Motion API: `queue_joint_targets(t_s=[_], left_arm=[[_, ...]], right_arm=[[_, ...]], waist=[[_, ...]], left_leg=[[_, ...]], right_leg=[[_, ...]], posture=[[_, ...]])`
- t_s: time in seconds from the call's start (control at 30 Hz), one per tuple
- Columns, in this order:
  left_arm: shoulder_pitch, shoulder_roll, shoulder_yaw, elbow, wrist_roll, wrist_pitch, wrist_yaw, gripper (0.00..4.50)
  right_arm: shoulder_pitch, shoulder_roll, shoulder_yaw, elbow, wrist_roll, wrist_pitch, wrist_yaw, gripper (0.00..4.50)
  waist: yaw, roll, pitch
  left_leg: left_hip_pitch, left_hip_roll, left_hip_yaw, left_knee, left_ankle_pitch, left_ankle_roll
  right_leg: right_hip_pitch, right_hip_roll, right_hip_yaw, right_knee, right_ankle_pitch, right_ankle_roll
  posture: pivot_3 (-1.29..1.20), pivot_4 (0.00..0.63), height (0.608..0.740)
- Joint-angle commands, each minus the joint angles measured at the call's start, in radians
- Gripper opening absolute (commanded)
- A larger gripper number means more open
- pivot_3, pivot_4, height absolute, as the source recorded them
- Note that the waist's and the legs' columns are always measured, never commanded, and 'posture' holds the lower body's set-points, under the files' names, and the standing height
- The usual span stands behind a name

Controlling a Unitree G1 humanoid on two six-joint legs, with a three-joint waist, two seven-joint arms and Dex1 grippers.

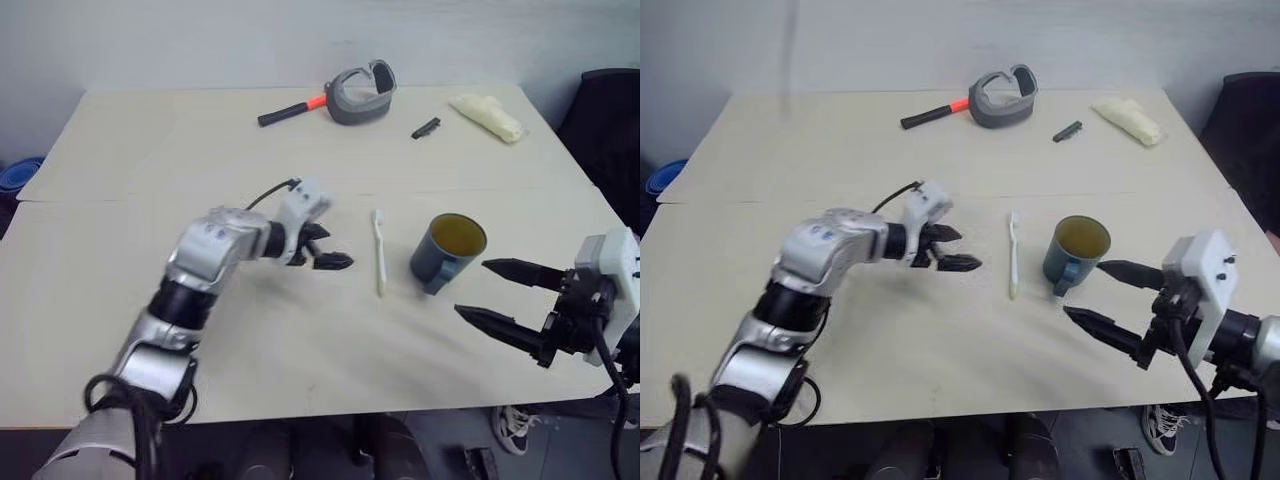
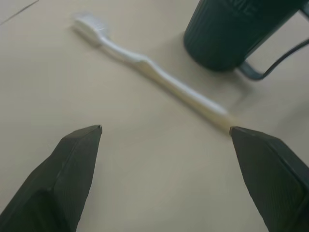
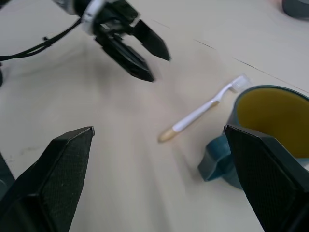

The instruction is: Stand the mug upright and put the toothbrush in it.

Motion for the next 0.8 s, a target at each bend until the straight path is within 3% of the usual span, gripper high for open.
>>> queue_joint_targets(t_s=[0.03, 0.17, 0.3, 0.5, 0.67, 0.8], left_arm=[[-0.124, -0.099, 0.026, 0.153, 0.023, 0.084, 0.086, 4.49], [-0.223, -0.194, 0.041, 0.320, 0.038, 0.109, 0.139, 4.49], [-0.305, -0.296, 0.090, 0.561, 0.072, 0.011, 0.235, 4.49], [-0.371, -0.383, 0.083, 0.835, 0.130, -0.124, 0.241, 4.49], [-0.398, -0.420, 0.099, 0.957, 0.166, -0.191, 0.225, 3.44], [-0.405, -0.434, 0.114, 1.000, 0.185, -0.214, 0.222, 2.28]], right_arm=[[-0.006, -0.007, -0.045, -0.054, 0.014, -0.018, 0.003, 4.50], [-0.022, 0.003, -0.062, -0.071, 0.038, -0.021, -0.036, 4.50], [0.017, 0.044, -0.066, -0.124, 0.046, -0.029, -0.076, 4.50], [0.039, 0.082, -0.065, -0.167, 0.053, -0.051, -0.140, 4.50], [0.052, 0.087, -0.070, -0.184, 0.065, -0.066, -0.178, 4.50], [0.073, 0.088, -0.082, -0.199, 0.079, -0.080, -0.199, 4.50]], waist=[[-0.002, 0.000, 0.000], [-0.009, 0.000, 0.000], [-0.004, -0.001, 0.000], [0.000, -0.001, 0.000], [0.004, -0.003, -0.002], [0.007, -0.003, -0.003]], left_leg=[[0.000, 0.000, 0.000, 0.000, 0.000, 0.000], [0.000, 0.001, 0.000, 0.000, -0.001, 0.000], [0.000, 0.001, 0.000, 0.000, -0.001, 0.000], [0.000, 0.000, 0.001, 0.000, -0.003, 0.004], [0.001, 0.001, 0.000, 0.000, -0.004, 0.005], [0.001, 0.001, 0.000, 0.000, -0.004, 0.005]], right_leg=[[0.000, 0.000, 0.000, 0.000, 0.000, 0.000], [0.000, 0.001, 0.000, -0.001, 0.000, 0.000], [0.000, 0.000, -0.001, -0.001, 0.000, 0.000], [0.000, 0.000, 0.000, -0.002, 0.000, 0.000], [0.000, -0.001, 0.000, -0.006, 0.000, 0.000], [0.000, -0.001, -0.001, -0.006, 0.001, 0.000]], posture=[[0.00, 0.150, 0.740], [0.00, 0.150, 0.740], [0.00, 0.150, 0.740], [0.00, 0.150, 0.740], [0.00, 0.150, 0.740], [0.00, 0.150, 0.740]])
